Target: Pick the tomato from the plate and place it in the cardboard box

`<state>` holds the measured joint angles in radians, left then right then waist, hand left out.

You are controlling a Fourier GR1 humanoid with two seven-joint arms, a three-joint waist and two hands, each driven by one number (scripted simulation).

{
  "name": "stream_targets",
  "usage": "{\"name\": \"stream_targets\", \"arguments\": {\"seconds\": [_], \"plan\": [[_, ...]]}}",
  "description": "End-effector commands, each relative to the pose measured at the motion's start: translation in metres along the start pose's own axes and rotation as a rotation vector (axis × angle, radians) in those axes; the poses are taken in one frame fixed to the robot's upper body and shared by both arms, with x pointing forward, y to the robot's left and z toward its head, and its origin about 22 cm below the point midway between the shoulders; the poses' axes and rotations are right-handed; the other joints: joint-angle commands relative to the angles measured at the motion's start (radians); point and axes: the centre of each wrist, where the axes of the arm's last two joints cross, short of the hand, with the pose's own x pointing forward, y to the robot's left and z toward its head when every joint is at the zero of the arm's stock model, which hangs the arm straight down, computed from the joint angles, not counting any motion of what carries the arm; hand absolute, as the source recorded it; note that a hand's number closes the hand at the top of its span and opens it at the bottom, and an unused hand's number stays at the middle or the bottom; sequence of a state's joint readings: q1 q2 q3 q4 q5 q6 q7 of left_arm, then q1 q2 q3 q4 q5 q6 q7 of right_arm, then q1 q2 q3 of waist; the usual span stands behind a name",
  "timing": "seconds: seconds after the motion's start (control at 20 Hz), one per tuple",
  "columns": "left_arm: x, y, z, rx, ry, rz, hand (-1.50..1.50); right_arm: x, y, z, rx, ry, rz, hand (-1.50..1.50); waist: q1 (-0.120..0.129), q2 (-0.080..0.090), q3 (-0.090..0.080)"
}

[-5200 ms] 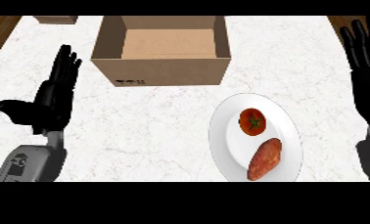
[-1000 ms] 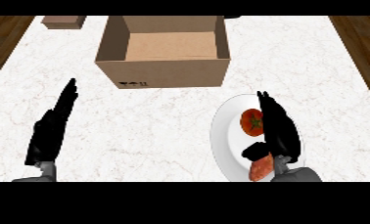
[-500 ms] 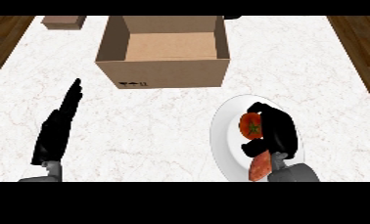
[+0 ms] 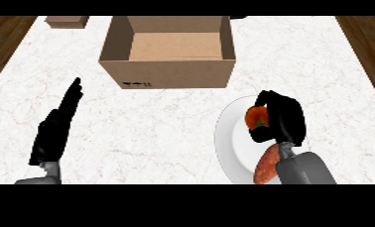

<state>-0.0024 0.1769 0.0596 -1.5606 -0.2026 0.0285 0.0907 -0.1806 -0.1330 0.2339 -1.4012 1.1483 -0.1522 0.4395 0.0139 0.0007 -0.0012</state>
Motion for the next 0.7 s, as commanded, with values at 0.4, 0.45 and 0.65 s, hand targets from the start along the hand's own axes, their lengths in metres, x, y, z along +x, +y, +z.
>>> {"name": "stream_targets", "arguments": {"seconds": [0.4, 0.45, 0.65], "plan": [[0.021, -0.023, -0.011, -0.103, -0.089, -0.008, 0.0, -0.009, -0.114, -0.107, 0.097, -0.674, 0.236, 1.5, 0.138, 0.051, 0.007], [0.027, -0.023, -0.015, -0.111, -0.096, 0.005, 0.0, -0.006, -0.127, -0.116, 0.091, -0.701, 0.199, 1.5, 0.138, 0.052, 0.007], [0.021, -0.023, -0.014, -0.112, -0.09, -0.017, 0.0, -0.01, -0.163, -0.141, 0.113, -0.853, 0.037, 1.5, 0.135, 0.051, 0.007]]}}
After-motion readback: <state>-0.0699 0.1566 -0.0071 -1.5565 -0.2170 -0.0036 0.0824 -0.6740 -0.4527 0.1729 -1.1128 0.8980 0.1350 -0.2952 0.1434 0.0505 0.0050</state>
